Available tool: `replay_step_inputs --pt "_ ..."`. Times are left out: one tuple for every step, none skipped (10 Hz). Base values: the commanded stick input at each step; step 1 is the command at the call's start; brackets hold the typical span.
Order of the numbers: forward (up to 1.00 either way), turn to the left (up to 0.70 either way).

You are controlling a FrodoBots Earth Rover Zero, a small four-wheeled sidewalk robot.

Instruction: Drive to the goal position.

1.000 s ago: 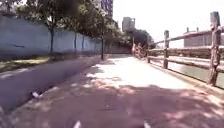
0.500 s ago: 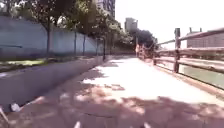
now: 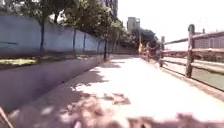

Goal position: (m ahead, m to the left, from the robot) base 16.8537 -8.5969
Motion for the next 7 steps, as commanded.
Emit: replay_step_inputs --pt "1.00 -0.14" --pt "1.00 -0.40" --pt "1.00 -0.40" --pt "1.00 -0.11" --pt "1.00 0.00" --pt "1.00 0.00" --pt "1.00 0.00"
